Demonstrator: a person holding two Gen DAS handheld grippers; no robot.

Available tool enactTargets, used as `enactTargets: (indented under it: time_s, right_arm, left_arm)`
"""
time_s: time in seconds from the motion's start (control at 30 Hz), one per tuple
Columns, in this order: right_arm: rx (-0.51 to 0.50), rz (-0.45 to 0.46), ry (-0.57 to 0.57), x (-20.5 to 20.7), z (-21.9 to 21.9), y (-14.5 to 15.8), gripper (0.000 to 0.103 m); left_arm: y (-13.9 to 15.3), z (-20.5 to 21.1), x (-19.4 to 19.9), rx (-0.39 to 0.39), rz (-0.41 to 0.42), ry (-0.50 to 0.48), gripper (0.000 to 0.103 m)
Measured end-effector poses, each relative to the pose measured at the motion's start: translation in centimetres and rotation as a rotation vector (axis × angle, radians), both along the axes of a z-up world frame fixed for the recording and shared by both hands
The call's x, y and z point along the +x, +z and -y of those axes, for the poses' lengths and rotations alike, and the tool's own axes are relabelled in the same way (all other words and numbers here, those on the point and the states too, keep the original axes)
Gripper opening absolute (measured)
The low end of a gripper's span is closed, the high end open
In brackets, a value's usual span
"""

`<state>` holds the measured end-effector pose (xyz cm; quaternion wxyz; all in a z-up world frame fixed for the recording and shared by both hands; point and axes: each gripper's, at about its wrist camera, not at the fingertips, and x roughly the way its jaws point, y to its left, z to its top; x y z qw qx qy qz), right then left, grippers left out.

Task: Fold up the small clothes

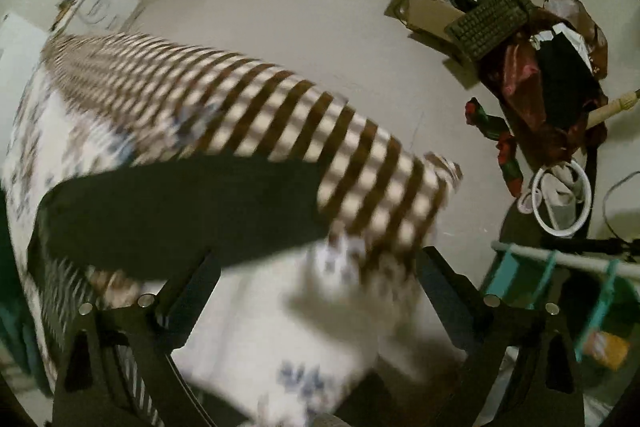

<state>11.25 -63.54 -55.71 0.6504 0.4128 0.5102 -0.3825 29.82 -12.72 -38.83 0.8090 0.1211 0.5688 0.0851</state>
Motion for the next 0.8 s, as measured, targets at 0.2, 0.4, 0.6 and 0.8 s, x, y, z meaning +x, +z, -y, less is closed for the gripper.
enactTargets:
  time_s: [0.2, 0.4, 0.6, 0.8]
  right_arm:
    - [0.079, 0.015, 0.023, 3.4, 3.6, -9.0, 0.083]
    - [0.044, 0.084, 0.059, 5.8, 2.5, -10.6, 0.006]
    - [-0.137, 0.119, -0.061, 5.2, 5.2, -6.6, 0.005]
    - [-0.023, 0.07, -0.094, 4.8, 6.7, -7.8, 0.039]
  left_arm:
    - [-7.8, 3.3, 1.8, -0.009, -0.059, -0.032, 0.103]
    - [-11.3, 6.2, 1.9, -0.003, -0.075, -0.132, 0.103]
    - [-12.1, 7.7, 2.1, -0.007, -0.068, -0.211, 0.103]
    - [-12.1, 8.0, 2.6, -0.035, -0.063, -0.215, 0.103]
